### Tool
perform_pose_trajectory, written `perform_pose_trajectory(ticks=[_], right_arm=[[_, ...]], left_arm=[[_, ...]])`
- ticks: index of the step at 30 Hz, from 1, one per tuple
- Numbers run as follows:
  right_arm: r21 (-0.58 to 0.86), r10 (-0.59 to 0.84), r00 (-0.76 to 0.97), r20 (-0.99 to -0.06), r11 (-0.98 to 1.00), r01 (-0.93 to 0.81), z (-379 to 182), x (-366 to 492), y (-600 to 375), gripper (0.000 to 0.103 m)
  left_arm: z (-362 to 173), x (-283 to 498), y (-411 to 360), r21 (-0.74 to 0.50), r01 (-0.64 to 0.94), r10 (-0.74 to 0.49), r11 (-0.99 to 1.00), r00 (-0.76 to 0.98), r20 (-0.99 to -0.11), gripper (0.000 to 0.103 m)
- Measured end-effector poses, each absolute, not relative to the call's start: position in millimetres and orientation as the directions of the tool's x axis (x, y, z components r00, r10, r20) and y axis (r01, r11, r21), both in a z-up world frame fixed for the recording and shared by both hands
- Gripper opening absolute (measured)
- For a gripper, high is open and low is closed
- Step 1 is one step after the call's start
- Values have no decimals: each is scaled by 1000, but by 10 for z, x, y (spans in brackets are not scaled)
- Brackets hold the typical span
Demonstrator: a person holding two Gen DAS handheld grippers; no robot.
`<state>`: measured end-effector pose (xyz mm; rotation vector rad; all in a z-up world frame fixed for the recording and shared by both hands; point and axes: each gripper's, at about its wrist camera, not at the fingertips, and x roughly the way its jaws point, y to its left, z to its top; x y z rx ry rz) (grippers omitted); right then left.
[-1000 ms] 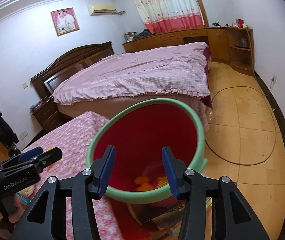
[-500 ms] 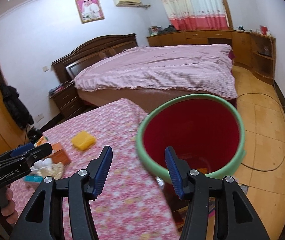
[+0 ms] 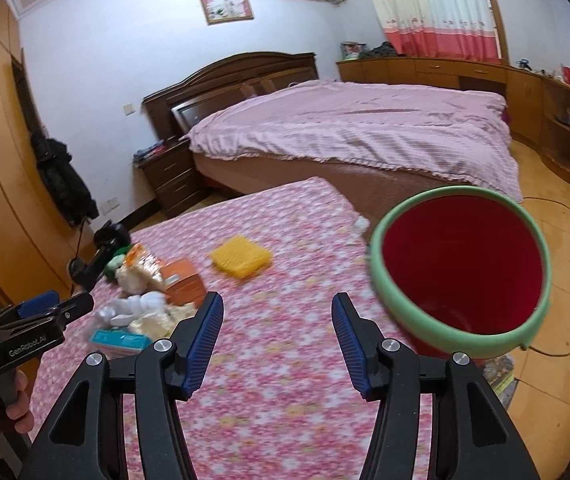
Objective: Collect trash
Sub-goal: 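Withdraw both tools from the bucket back toward the bed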
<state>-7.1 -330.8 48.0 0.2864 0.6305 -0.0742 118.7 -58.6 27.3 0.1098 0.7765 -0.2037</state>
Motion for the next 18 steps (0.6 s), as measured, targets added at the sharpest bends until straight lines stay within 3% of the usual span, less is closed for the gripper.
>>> perform_pose_trajectory(ticks=[9, 18], right_arm=[[237, 85, 768, -635, 967, 89, 349, 155, -2888, 58], [233, 116, 725, -678, 971, 62, 183, 319, -2615, 58]], left_arm=[[-90, 1383, -128, 42, 141, -60, 989, 647, -760, 74], [-401, 1568, 55, -3, 129, -79, 992, 589, -804, 74]])
